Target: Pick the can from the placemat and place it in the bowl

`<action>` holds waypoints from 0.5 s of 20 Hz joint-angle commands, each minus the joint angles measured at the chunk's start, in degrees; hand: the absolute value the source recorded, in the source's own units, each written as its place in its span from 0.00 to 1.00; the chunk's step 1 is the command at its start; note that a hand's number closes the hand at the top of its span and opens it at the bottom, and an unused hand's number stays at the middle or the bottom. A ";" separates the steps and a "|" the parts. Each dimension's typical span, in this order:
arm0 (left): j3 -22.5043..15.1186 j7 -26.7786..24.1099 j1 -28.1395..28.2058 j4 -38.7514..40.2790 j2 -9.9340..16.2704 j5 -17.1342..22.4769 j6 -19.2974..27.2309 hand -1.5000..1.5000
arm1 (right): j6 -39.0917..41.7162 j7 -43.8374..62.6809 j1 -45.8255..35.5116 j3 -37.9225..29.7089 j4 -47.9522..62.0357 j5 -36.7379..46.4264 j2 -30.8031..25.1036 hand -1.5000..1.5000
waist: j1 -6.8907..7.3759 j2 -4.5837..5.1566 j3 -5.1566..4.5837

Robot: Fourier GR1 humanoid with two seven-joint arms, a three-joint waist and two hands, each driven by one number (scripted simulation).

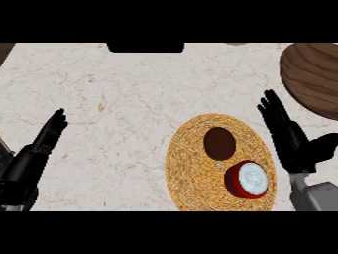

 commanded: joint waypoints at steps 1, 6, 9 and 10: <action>2.00 3.88 -1.18 -3.09 -1.19 0.09 2.50 0.50 | 1.78 2.84 -2.05 3.70 -5.00 1.12 1.88 0.00 | -0.38 -0.89 -0.19; 10.51 2.08 -8.44 -0.56 -1.60 3.88 6.51 0.50 | 10.88 2.19 -12.86 18.17 -15.77 1.60 9.83 0.00 | 2.58 -1.50 -0.36; 13.39 4.40 -8.23 1.95 -1.82 6.64 7.45 0.50 | -9.40 -1.09 -8.63 14.89 -17.01 23.39 3.35 0.00 | -3.50 -2.33 -0.49; 13.93 5.26 -8.64 1.23 -1.25 7.12 7.31 0.50 | -12.07 -1.66 -7.39 17.36 -18.20 27.56 4.02 0.00 | -3.16 -2.23 -0.41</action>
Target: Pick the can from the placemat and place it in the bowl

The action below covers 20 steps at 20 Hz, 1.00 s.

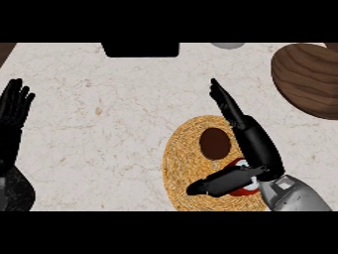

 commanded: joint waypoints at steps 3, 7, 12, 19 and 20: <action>5.66 0.74 -0.57 2.57 0.52 3.03 0.84 0.50 | -13.43 -1.56 9.49 13.70 -13.14 21.73 0.15 0.00 | -1.86 0.04 0.20; 5.07 1.10 -4.30 4.21 -0.45 1.25 1.84 0.50 | -12.86 9.19 12.99 16.19 -23.84 32.39 -8.26 0.00 | -2.02 0.54 0.25; 5.73 1.66 -2.47 2.12 0.68 2.40 -0.08 0.50 | -5.19 28.32 12.18 9.79 -35.46 40.01 -17.78 0.00 | -1.70 0.22 0.10; 4.65 1.65 -4.82 3.67 -1.11 1.31 0.79 0.50 | 13.60 46.56 12.29 9.35 -44.94 37.54 -29.90 0.00 | -1.37 0.72 -0.01; 6.14 -0.04 -5.36 5.97 -0.65 1.85 -0.27 0.50 | 16.12 48.39 12.23 8.25 -47.69 35.04 -32.04 0.00 | -1.95 0.82 -0.08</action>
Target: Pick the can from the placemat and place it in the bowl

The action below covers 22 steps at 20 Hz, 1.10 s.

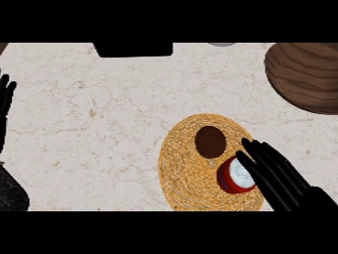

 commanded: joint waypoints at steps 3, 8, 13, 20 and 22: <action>0.82 1.61 -1.94 -0.02 0.54 0.23 -0.34 0.50 | 15.93 14.03 -0.16 -1.37 -12.07 -8.24 -8.54 0.00 | 1.43 0.36 0.15; 0.01 2.25 -3.07 0.15 -0.13 -0.35 -0.96 0.50 | 25.62 21.10 -2.96 -1.48 -13.07 -13.25 -8.49 0.00 | 1.89 0.50 0.20; -0.20 0.93 -2.28 -0.22 -2.24 -2.36 -0.31 0.50 | 30.88 24.29 -6.18 -9.11 -10.26 -20.27 -5.68 0.00 | 2.39 0.65 0.31; 2.23 0.01 -4.14 3.50 -2.87 -3.37 -3.79 0.50 | 33.70 27.64 -6.36 -5.74 -7.63 -18.03 1.83 0.00 | 2.41 0.65 0.35; 3.63 -0.06 -7.69 7.48 -2.58 -3.55 -4.00 0.50 | 33.04 27.01 -4.70 -3.99 -6.92 -15.93 2.21 0.00 | 2.14 0.68 0.35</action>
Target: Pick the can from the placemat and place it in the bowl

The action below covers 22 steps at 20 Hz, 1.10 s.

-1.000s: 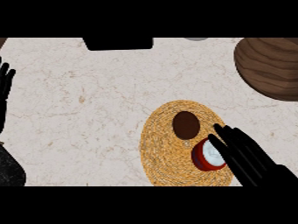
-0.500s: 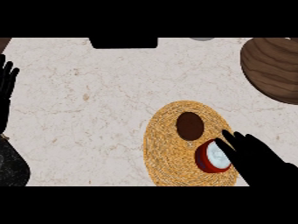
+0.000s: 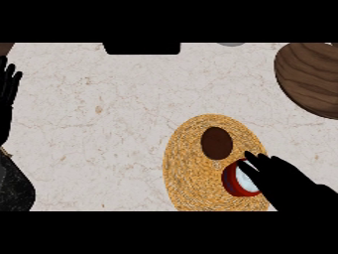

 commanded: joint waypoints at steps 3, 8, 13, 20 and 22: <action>0.72 0.64 -0.56 1.41 -1.41 -1.88 -2.07 0.50 | 5.50 1.99 -0.78 -1.88 3.32 -0.37 5.22 0.00 | 0.36 0.08 0.04; 2.54 0.29 2.66 -2.12 -2.07 -2.13 -2.77 0.50 | 4.18 -1.30 5.58 1.12 4.18 9.97 7.47 0.00 | 0.33 -0.02 0.07; 2.92 -0.34 -2.86 3.42 -3.49 -4.14 -3.47 0.50 | 4.23 -14.02 8.98 -3.76 11.34 13.36 6.92 0.00 | 0.00 0.11 0.08; 2.47 -2.55 2.87 -0.25 -6.78 -6.96 -3.46 0.50 | 3.89 -24.22 9.74 -4.75 17.47 18.42 10.65 0.00 | 0.21 0.09 0.08; 5.28 -1.39 1.14 0.93 -5.45 -5.51 -5.37 0.50 | 4.32 -23.21 12.50 -3.16 14.24 21.34 12.23 0.00 | 0.10 0.04 0.07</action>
